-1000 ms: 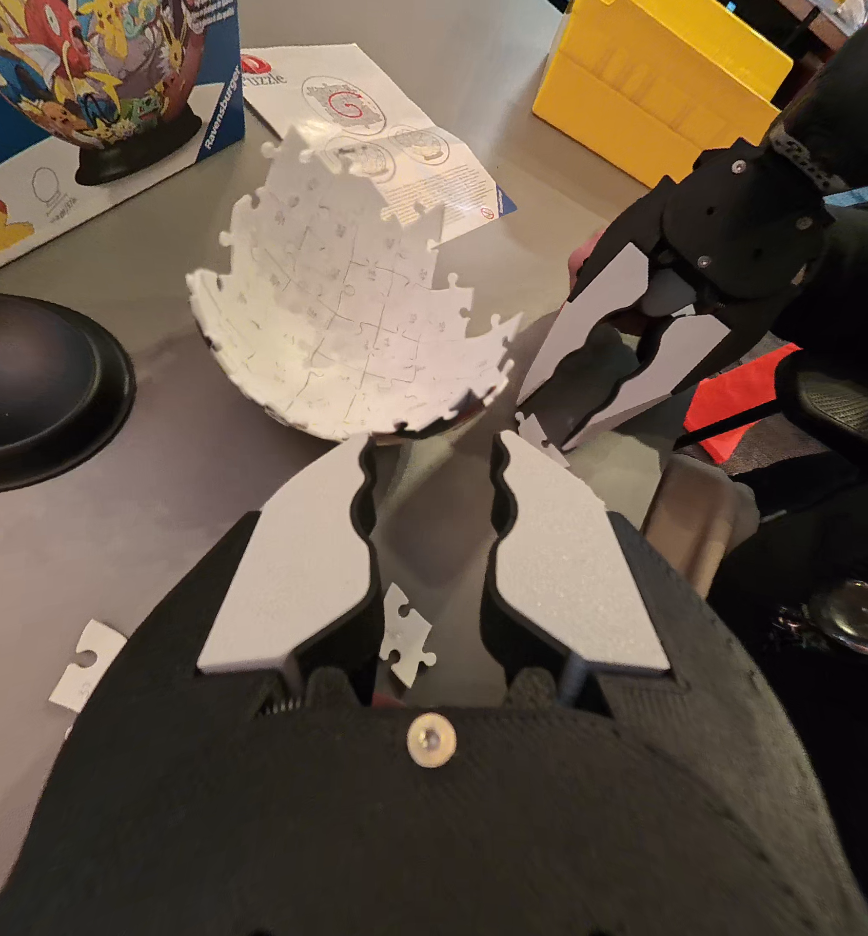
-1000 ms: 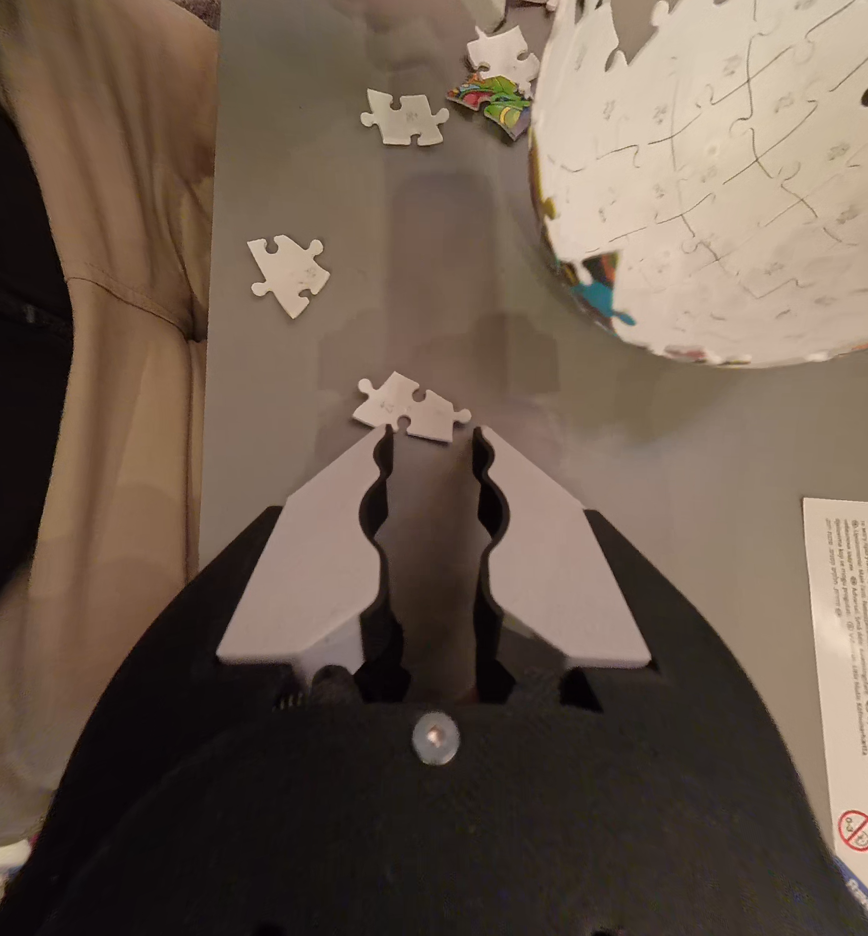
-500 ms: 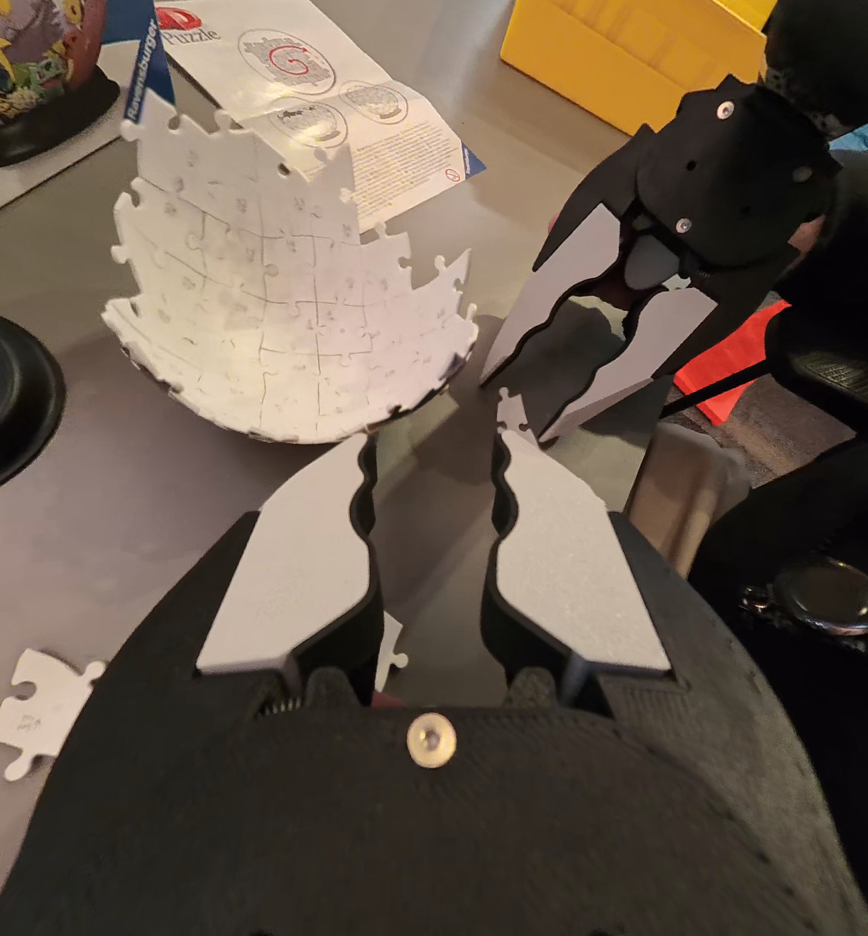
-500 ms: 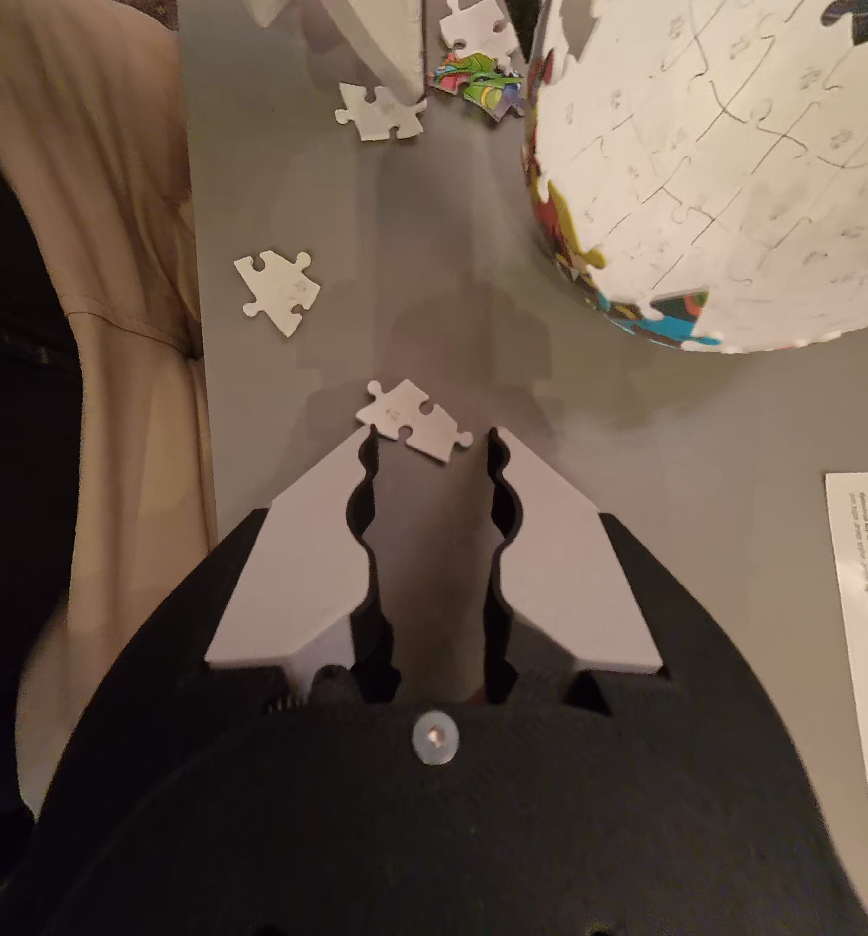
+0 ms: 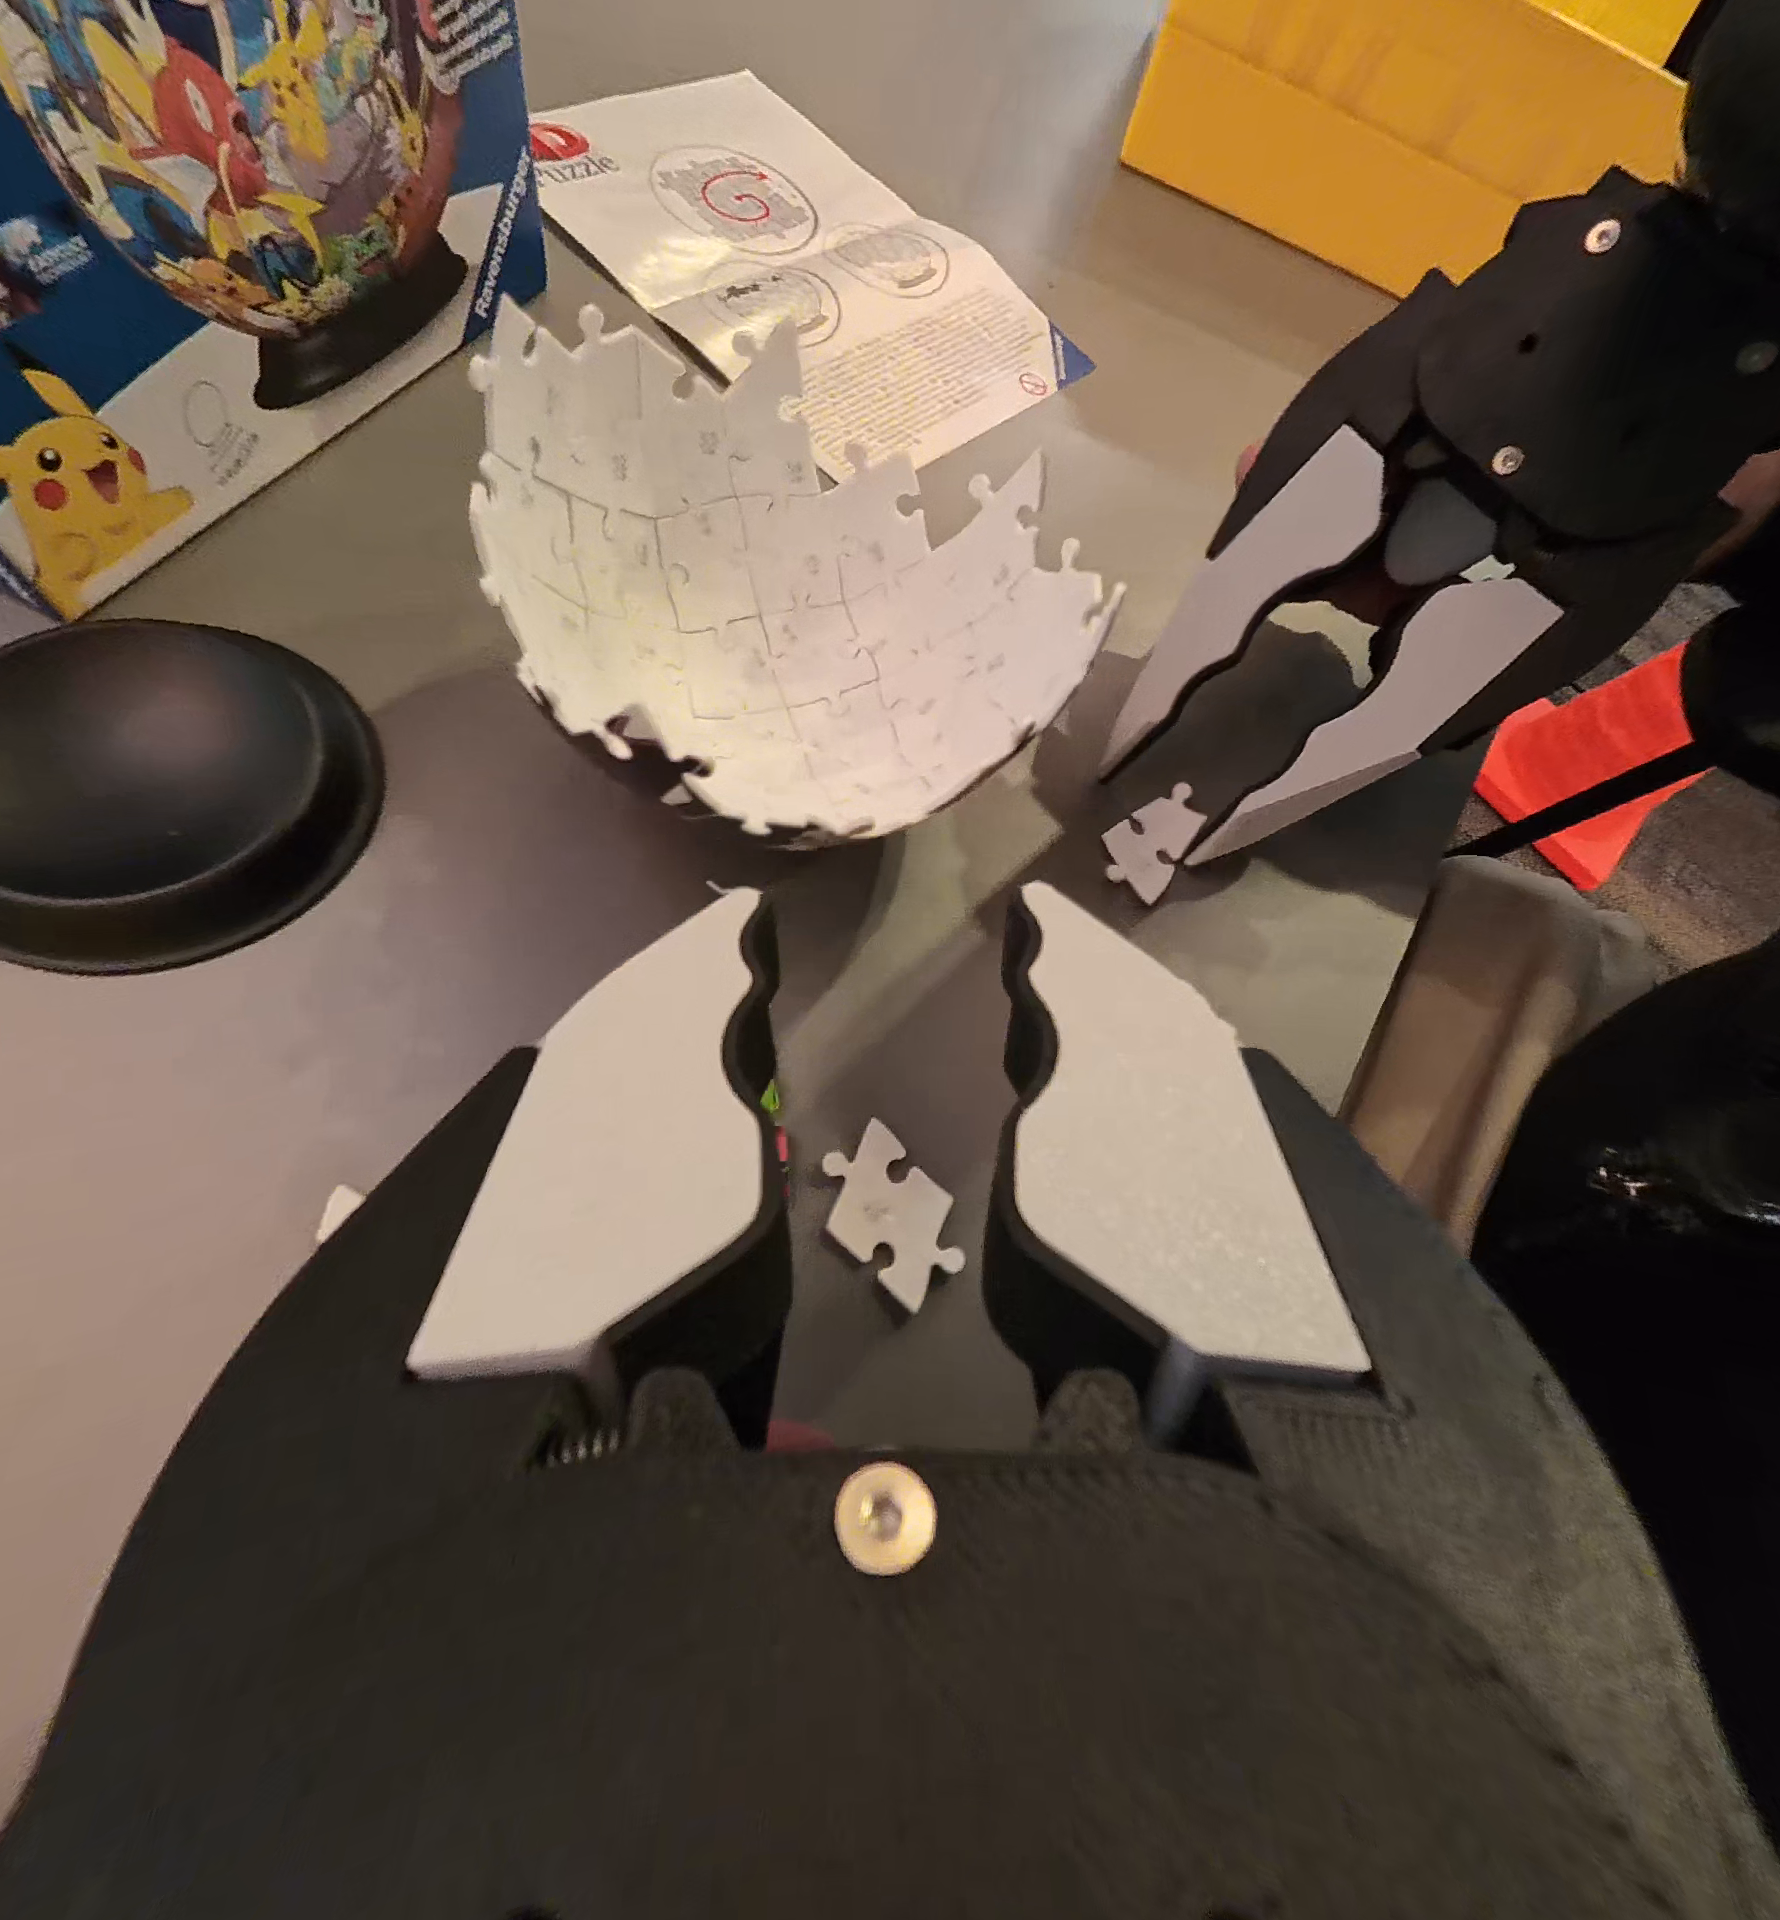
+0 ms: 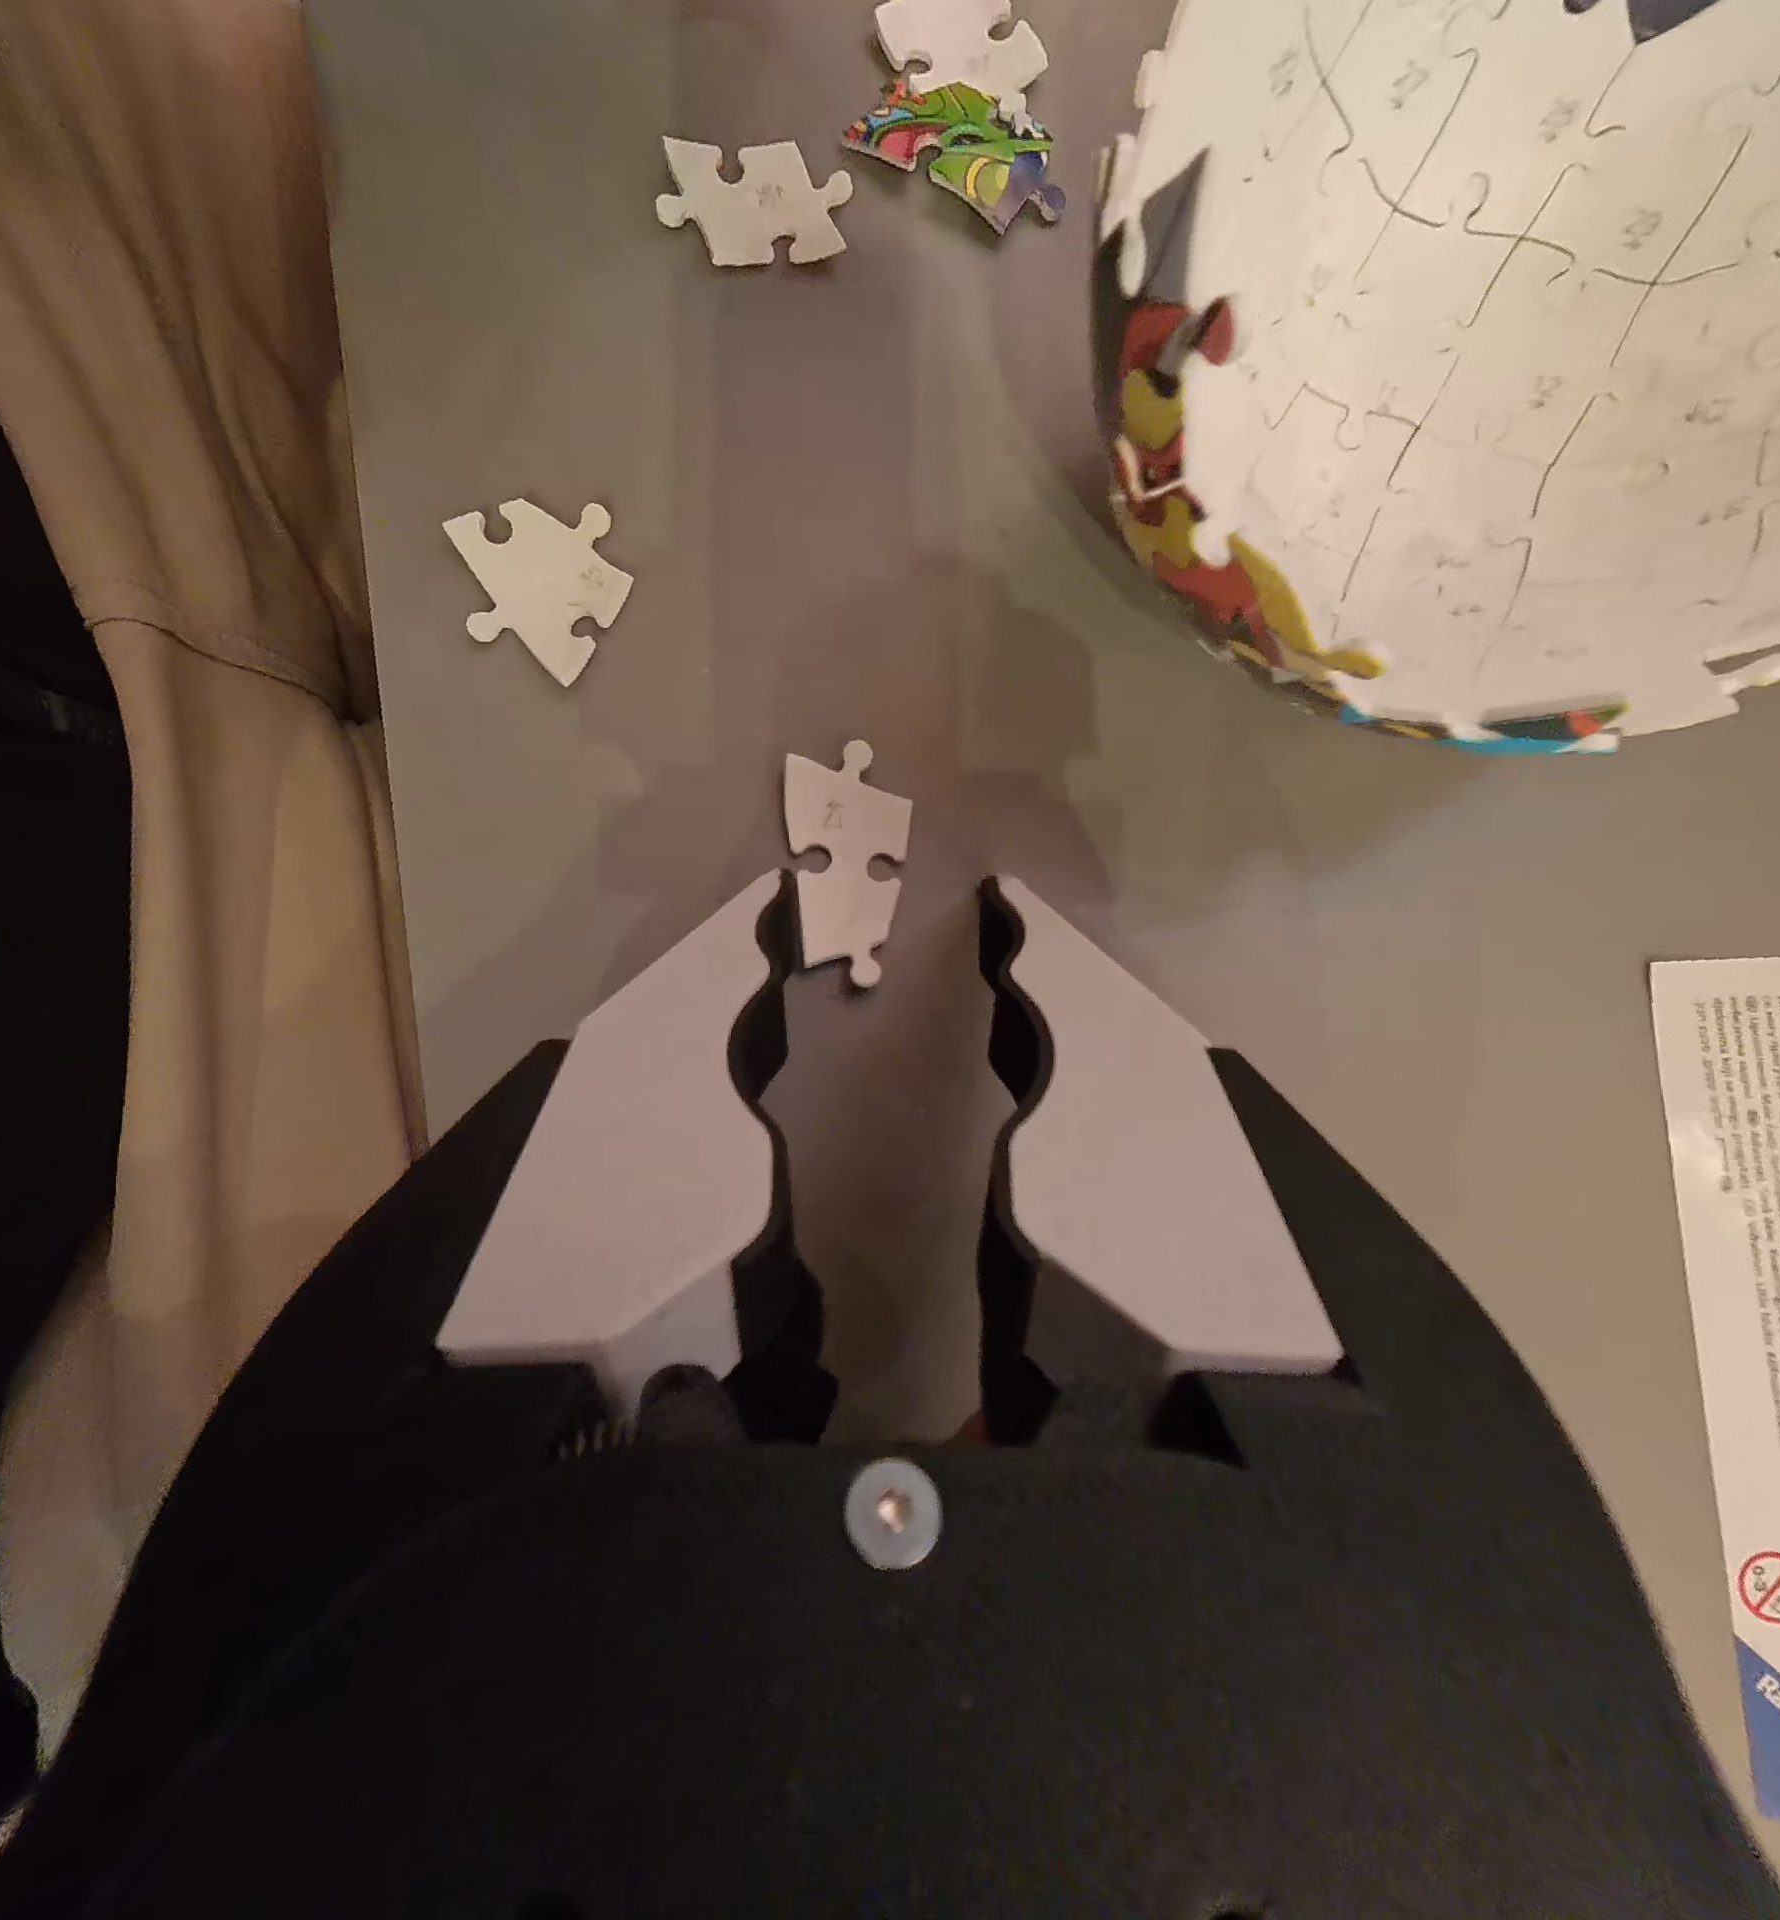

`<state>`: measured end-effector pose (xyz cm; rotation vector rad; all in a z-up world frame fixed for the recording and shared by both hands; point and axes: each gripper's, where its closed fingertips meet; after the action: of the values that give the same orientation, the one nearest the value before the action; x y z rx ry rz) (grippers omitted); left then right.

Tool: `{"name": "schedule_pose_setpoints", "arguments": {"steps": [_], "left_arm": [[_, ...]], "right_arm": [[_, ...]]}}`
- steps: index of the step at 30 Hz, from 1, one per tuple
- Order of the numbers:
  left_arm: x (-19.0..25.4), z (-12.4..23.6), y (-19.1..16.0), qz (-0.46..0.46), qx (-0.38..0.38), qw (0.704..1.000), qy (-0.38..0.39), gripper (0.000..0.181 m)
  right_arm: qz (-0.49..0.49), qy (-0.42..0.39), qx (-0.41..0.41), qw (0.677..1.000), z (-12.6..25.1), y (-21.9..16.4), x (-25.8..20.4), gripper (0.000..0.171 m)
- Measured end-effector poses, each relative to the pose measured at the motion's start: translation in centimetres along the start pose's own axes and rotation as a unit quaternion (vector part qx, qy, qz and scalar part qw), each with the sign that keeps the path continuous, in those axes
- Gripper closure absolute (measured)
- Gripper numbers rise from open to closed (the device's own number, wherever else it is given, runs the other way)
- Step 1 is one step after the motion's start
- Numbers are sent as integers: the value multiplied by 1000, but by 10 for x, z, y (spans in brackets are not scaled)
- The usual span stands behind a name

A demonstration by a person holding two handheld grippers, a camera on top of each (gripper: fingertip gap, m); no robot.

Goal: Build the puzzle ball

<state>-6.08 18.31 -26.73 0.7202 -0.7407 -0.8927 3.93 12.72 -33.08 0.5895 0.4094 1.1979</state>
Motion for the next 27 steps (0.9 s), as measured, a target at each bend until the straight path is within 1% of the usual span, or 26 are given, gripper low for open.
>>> {"name": "schedule_pose_setpoints", "arguments": {"steps": [2,4,14,16,19,22,24,27], "left_arm": [[-1,2,1,2,3,1000,0,140],[2,2,0,-2,2,1000,-5,141],[43,-10,-4,-65,-20,997,-47,146],[47,-9,7,-77,4,996,-33,149],[49,-10,18,-92,24,995,-8,149],[42,-10,12,-121,31,992,32,148],[36,-7,5,-93,28,995,37,146],[17,-1,4,-53,36,995,72,142]], "right_arm": [[4,0,1,1000,0,0,0,148],[6,-4,3,1000,0,0,1,153],[10,0,17,1000,4,1,0,155],[2,5,29,1000,7,3,0,155],[-4,-5,37,999,15,2,8,155],[-5,-14,46,999,26,3,16,155],[-8,-18,57,998,36,4,22,155],[-4,-29,58,998,50,1,34,155]]}}
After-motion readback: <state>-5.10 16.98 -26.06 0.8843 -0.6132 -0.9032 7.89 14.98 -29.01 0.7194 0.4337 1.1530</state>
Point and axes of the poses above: each gripper's, where its closed fingertips meet, z back along the fingers, y out of its top, x = y × z across the jaws, and after that the axes turned 1 degree about z, right-handed
